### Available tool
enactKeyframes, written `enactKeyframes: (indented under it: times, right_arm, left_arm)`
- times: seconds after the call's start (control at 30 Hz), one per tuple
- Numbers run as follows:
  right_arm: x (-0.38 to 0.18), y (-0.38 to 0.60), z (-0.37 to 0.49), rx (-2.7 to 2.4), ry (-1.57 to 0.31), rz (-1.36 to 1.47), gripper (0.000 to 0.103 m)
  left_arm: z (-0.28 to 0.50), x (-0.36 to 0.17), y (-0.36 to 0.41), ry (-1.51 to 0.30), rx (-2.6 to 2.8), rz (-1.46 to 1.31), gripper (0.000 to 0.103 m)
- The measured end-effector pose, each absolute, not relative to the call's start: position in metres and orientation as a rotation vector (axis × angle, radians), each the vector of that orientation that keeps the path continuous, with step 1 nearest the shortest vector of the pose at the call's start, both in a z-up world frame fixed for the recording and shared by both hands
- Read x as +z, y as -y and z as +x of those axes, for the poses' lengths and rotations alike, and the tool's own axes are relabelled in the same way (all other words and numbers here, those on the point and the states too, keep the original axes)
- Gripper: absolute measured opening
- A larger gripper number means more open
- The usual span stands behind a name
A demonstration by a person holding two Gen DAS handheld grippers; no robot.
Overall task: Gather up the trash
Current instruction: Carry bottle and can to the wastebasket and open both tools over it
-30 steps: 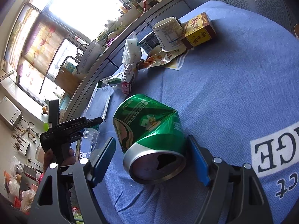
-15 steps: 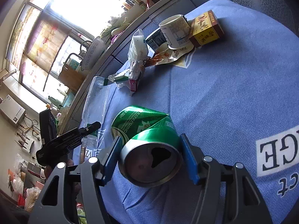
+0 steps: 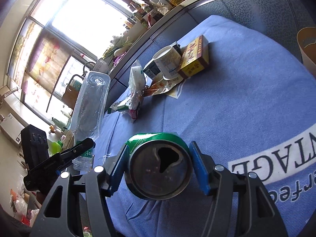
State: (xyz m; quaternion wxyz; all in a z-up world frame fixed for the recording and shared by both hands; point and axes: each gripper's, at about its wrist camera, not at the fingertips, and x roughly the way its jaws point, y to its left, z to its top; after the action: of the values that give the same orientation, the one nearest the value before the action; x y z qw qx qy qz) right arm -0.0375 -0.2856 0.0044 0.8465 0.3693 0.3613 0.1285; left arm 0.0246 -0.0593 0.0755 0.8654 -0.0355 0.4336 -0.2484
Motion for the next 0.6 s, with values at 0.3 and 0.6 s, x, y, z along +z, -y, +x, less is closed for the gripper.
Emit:
enactKeyframes:
  times: [0.3, 0.6]
  right_arm:
    - [0.020, 0.350, -0.053, 0.154, -0.652, 0.817, 0.062]
    - [0.038, 0.486, -0.086, -0.180, -0.492, 0.787, 0.062]
  left_arm:
    - [0.025, 0.092, 0.136, -0.900, -0.659, 0.027, 0.039]
    - [0.032, 0.102, 0.289, -0.930, -0.907, 0.158, 0.039]
